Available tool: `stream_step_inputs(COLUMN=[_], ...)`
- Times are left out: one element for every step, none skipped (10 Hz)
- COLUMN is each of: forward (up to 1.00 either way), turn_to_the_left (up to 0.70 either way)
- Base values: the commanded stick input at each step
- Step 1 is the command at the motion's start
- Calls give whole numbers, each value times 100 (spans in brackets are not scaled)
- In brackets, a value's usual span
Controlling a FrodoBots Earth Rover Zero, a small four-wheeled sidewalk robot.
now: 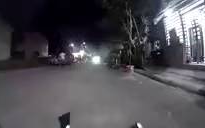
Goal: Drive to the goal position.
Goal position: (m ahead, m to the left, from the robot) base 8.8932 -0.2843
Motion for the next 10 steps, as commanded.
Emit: stream_step_inputs(forward=[85,85,85,85,85,85,85,85,85,85], turn_to_the_left=[0,0,0,0,0,0,0,0,0,0])
